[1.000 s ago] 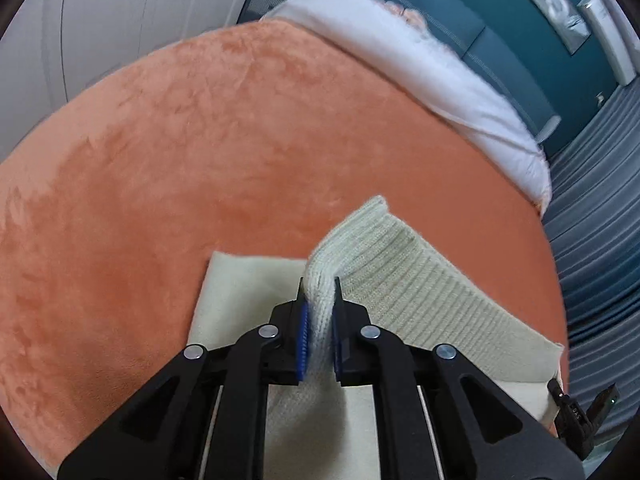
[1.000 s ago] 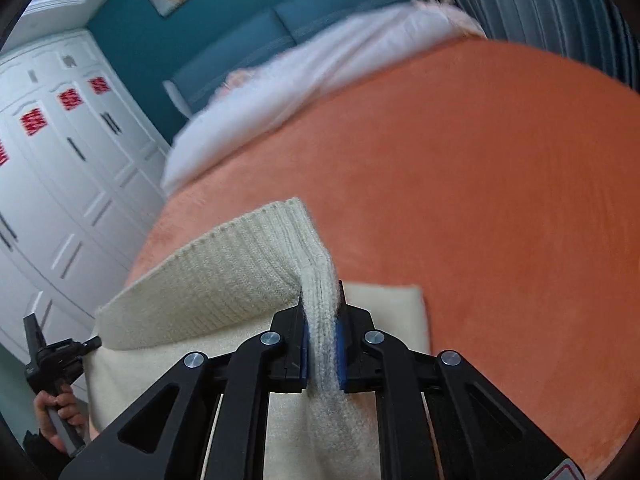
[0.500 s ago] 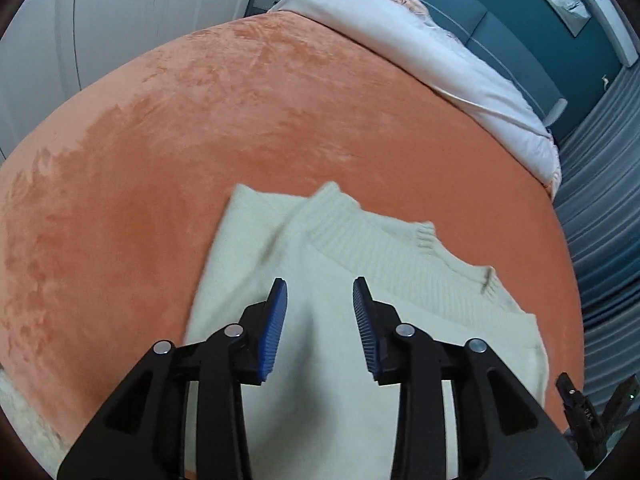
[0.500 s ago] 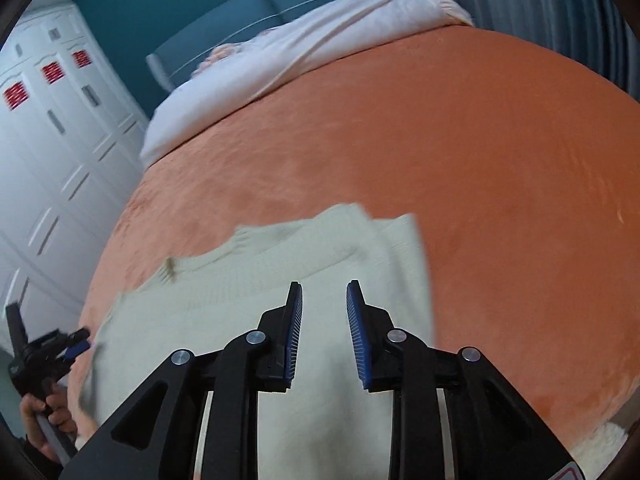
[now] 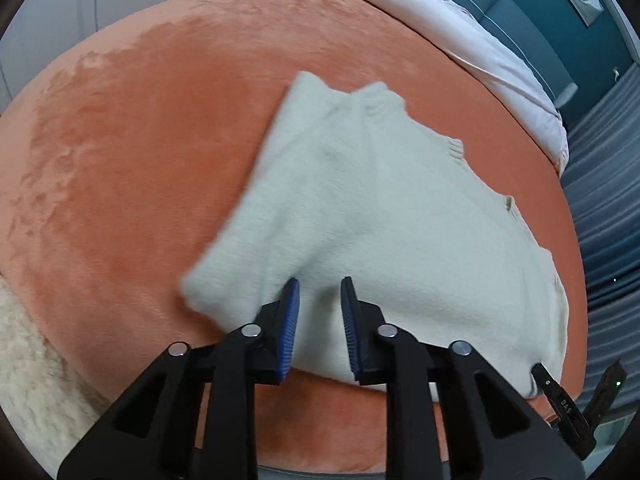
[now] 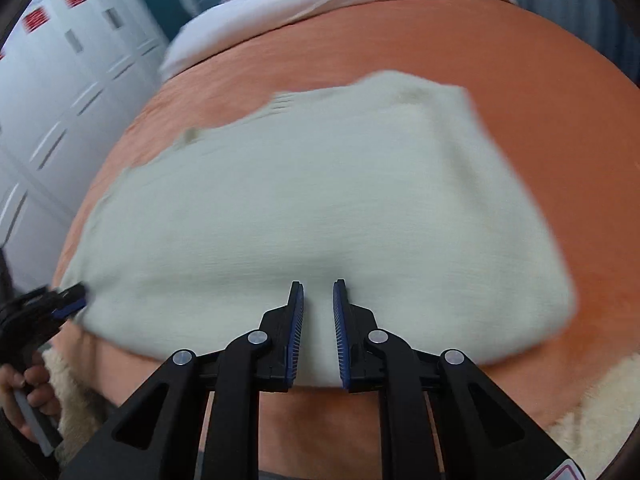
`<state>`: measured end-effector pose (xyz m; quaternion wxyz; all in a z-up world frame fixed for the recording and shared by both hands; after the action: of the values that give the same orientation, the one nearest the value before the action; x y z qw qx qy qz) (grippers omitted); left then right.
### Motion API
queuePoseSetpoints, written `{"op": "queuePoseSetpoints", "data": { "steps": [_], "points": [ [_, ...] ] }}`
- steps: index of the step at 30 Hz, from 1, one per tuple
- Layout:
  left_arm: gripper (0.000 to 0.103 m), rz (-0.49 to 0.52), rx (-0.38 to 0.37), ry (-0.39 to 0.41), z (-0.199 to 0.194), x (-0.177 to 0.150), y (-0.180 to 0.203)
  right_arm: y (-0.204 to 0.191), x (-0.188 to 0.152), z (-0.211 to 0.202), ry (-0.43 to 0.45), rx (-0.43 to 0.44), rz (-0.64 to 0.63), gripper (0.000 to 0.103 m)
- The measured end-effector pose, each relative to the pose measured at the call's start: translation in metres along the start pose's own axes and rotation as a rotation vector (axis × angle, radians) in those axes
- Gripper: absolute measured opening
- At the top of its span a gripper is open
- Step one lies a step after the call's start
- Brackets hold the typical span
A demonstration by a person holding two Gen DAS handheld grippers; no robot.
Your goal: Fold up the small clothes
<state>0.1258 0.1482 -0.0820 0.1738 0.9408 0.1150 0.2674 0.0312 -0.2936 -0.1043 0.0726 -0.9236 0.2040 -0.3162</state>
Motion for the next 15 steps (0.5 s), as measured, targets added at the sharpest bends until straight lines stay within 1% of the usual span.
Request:
{"op": "queuePoseSetpoints", "data": {
  "steps": [1, 2, 4, 5, 6, 7, 8, 9, 10, 12, 13, 14, 15],
  "points": [
    [0.018, -0.025, -0.006, 0.002, -0.003, -0.001, -0.011, 0.022, 0.0, -0.006, 0.0, -0.017, 0.039, 0.0],
    [0.018, -0.045, -0.022, 0.002, -0.005, -0.001, -0.015, 0.043, -0.002, -0.015, -0.003, -0.008, 0.088, 0.0],
    [0.02, -0.089, -0.019, 0.033, -0.017, -0.002, -0.018, 0.064, -0.003, -0.035, 0.016, 0.021, 0.174, 0.0],
    [0.032, -0.112, -0.022, 0.062, -0.025, -0.001, -0.017, 0.07, -0.004, -0.045, 0.035, 0.015, 0.197, 0.015],
    [0.051, -0.142, -0.031, 0.092, -0.034, -0.001, -0.017, 0.075, -0.006, -0.054, 0.049, -0.002, 0.21, 0.033],
    [0.063, -0.174, -0.028, 0.114, -0.04, -0.002, -0.019, 0.078, -0.009, -0.06, 0.058, 0.001, 0.221, 0.043],
    [0.085, -0.205, 0.008, 0.129, -0.042, -0.004, -0.022, 0.08, -0.014, -0.063, 0.061, 0.017, 0.232, 0.056],
    [0.09, -0.227, 0.053, 0.131, -0.041, -0.007, -0.027, 0.081, -0.019, -0.064, 0.056, 0.034, 0.246, 0.06],
    [0.09, -0.234, 0.071, 0.118, -0.036, -0.011, -0.03, 0.081, -0.024, -0.061, 0.038, 0.04, 0.254, 0.061],
    [0.089, -0.271, 0.081, 0.057, -0.022, -0.018, -0.038, 0.077, -0.026, -0.05, -0.011, 0.04, 0.259, 0.062],
    [0.089, -0.311, 0.074, 0.037, -0.016, -0.022, -0.042, 0.071, -0.023, -0.043, -0.03, 0.057, 0.271, 0.062],
    [0.09, -0.342, 0.074, 0.044, -0.013, -0.023, -0.046, 0.071, -0.022, -0.039, -0.04, 0.087, 0.293, 0.063],
    [0.091, -0.352, 0.075, 0.066, -0.012, -0.02, -0.045, 0.069, -0.019, -0.033, -0.046, 0.121, 0.322, 0.063]
  ]
}}
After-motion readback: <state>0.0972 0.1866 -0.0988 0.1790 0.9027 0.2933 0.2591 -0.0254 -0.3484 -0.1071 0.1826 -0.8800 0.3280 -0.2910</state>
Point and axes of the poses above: each gripper's, at about its wrist camera, not at the fingertips, and z roughly the way its jaws point, y to its right, x to its top, the point moved 6 cm from there along z, roughly the way its jaws point, and after that the axes turned 6 degrees about y, right-handed, at the moved point
